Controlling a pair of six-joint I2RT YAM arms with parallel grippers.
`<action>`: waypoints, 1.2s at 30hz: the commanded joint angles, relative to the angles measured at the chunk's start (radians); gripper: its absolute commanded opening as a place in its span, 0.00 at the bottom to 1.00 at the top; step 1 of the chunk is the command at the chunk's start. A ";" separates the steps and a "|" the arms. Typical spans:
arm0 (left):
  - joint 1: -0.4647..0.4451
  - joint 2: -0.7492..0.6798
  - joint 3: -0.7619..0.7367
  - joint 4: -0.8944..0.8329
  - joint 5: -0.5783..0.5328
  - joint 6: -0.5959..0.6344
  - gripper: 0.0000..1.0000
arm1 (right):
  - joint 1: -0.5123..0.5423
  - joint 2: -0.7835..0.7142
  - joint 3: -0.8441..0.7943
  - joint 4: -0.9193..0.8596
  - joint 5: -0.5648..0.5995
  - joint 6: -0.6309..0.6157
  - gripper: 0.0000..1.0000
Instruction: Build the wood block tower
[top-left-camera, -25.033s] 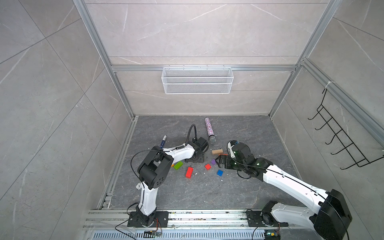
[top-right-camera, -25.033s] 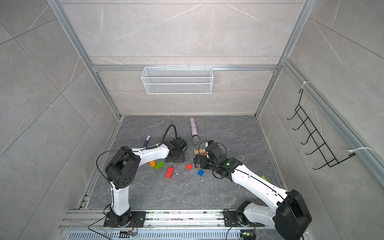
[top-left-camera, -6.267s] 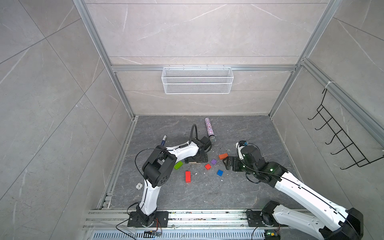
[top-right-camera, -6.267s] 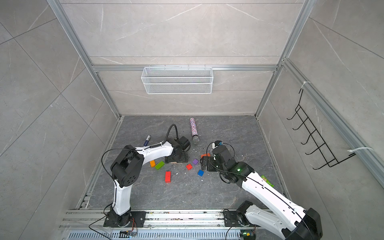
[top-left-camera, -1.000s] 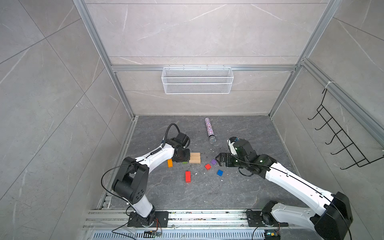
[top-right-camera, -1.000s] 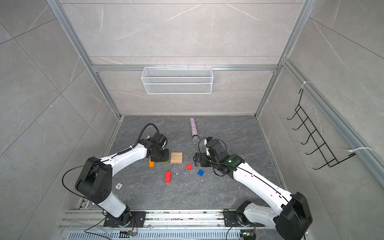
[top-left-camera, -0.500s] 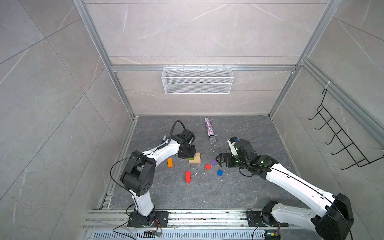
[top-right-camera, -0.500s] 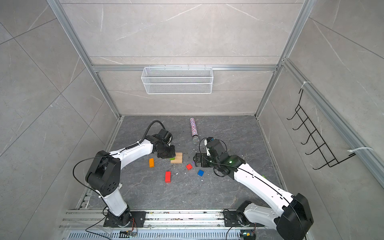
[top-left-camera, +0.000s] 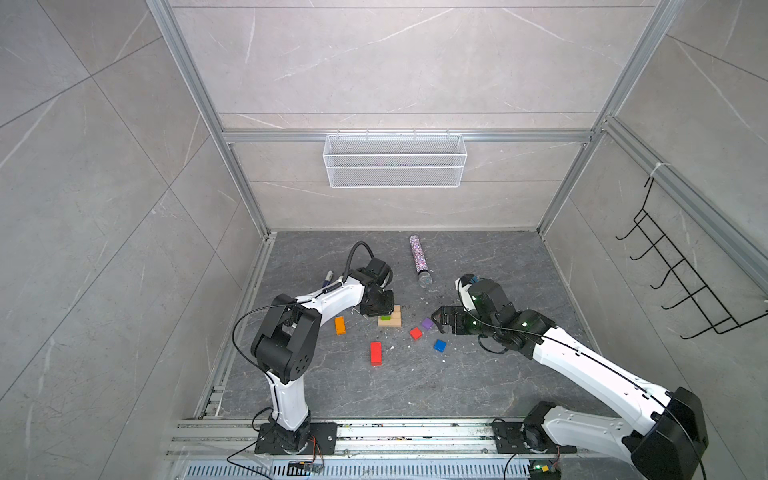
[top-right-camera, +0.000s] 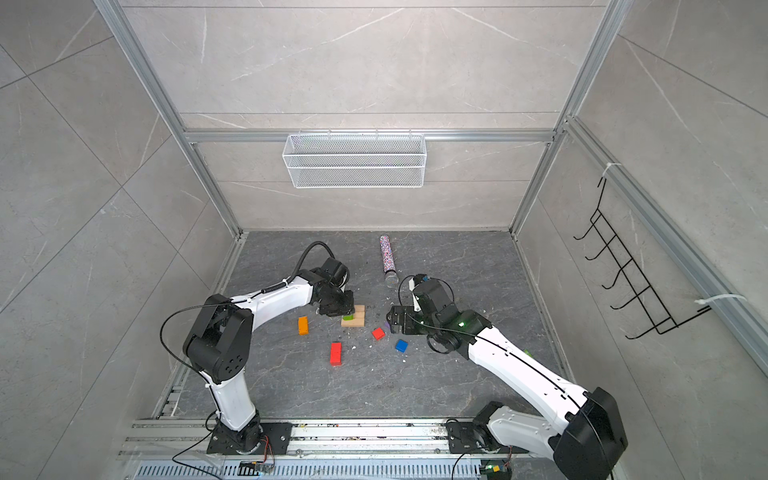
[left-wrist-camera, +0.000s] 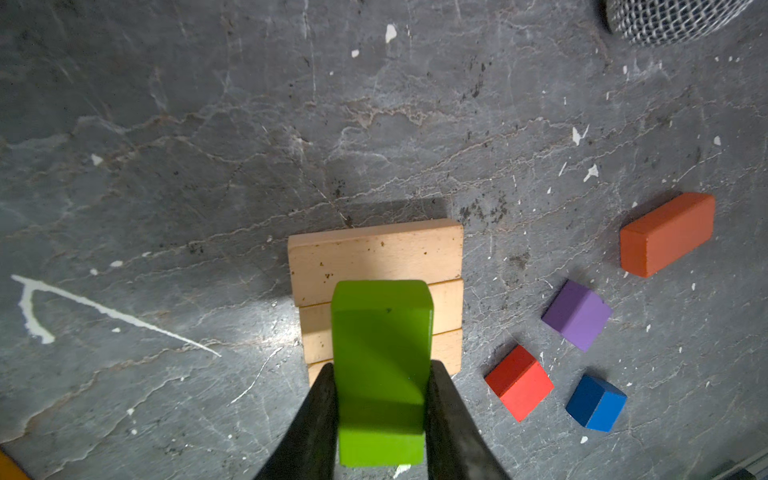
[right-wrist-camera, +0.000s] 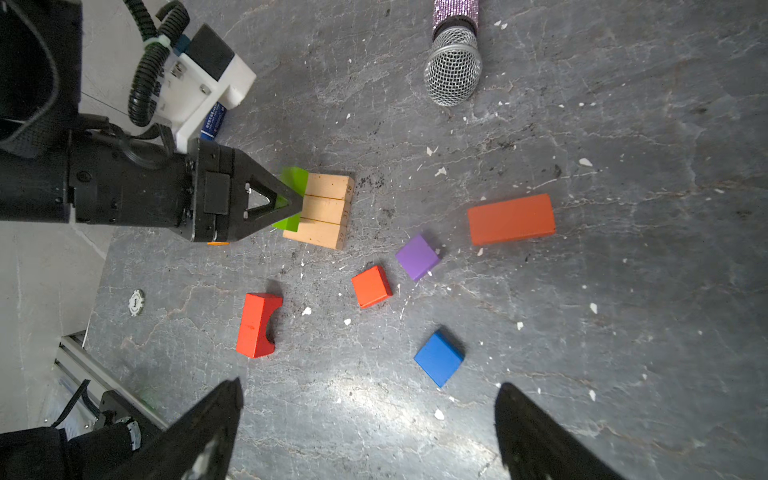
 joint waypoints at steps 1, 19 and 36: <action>-0.006 0.011 0.028 0.013 0.012 -0.007 0.25 | 0.001 -0.014 -0.012 -0.013 0.017 -0.012 0.95; -0.006 0.049 0.034 0.026 -0.006 -0.011 0.25 | 0.001 -0.018 -0.022 -0.013 0.019 -0.008 0.95; -0.006 0.049 0.022 0.026 -0.025 -0.022 0.30 | 0.001 -0.018 -0.023 -0.013 0.022 -0.009 0.95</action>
